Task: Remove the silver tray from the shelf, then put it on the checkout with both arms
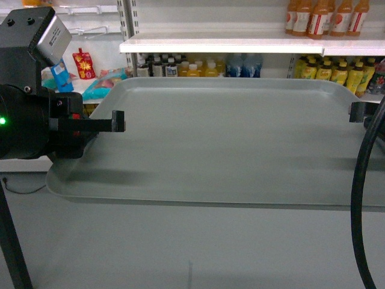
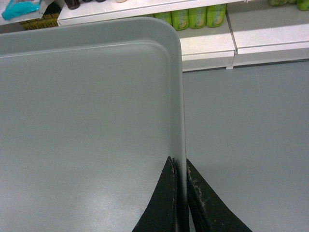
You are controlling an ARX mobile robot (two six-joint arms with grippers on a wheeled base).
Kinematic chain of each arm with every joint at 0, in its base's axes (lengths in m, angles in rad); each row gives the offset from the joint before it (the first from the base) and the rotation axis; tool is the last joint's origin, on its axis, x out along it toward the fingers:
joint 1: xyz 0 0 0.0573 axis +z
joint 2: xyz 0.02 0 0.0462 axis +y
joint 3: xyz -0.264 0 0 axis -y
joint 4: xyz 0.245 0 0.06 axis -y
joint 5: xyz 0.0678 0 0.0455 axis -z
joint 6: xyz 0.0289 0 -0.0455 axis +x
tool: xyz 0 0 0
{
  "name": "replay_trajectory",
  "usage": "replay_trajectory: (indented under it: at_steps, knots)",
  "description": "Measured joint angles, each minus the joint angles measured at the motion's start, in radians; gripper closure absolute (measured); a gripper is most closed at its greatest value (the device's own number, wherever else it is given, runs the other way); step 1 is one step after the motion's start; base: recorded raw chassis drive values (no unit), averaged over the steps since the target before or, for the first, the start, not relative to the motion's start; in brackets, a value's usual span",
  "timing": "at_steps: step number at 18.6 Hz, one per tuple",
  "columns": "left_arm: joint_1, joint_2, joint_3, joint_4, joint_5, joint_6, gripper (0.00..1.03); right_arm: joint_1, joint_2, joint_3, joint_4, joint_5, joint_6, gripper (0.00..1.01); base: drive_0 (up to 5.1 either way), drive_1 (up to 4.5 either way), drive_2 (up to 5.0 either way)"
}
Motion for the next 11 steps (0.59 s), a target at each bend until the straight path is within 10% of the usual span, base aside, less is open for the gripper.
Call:
replay_trajectory:
  at_steps: [11]
  knots:
    - [-0.003,-0.001,0.0,0.003,-0.002,0.0,1.0,-0.001,0.0,0.0,-0.001,0.001,0.0,0.98,0.1,-4.04,4.3]
